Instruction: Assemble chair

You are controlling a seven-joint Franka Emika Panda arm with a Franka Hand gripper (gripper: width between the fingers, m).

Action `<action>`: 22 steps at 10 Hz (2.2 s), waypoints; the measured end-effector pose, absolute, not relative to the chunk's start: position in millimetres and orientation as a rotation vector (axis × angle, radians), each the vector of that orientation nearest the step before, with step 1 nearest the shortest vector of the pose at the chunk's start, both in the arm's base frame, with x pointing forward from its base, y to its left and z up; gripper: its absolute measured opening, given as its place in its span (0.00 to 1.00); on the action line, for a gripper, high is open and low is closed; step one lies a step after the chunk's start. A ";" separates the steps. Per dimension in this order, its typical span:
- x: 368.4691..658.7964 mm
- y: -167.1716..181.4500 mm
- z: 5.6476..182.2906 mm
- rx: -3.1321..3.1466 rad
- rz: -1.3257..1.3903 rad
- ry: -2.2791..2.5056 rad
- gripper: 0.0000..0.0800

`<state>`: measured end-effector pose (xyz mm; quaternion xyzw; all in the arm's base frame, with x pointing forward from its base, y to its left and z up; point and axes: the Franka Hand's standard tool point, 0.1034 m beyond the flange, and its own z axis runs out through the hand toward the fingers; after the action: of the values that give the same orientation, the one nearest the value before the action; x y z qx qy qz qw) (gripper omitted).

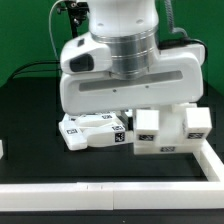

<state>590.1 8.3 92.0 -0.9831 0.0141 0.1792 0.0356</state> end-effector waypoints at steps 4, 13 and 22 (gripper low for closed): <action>592.3 14.4 82.1 -3.032 0.585 0.027 0.04; 581.6 0.5 67.8 -2.878 1.071 0.044 0.04; 578.7 26.5 46.3 -2.863 1.085 0.007 0.04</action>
Offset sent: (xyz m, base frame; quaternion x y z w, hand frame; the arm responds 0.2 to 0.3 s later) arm 0.0000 0.0000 0.0000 0.0000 0.0000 0.0000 1.0000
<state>578.7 26.5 46.3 -0.9344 0.0023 0.3541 0.0397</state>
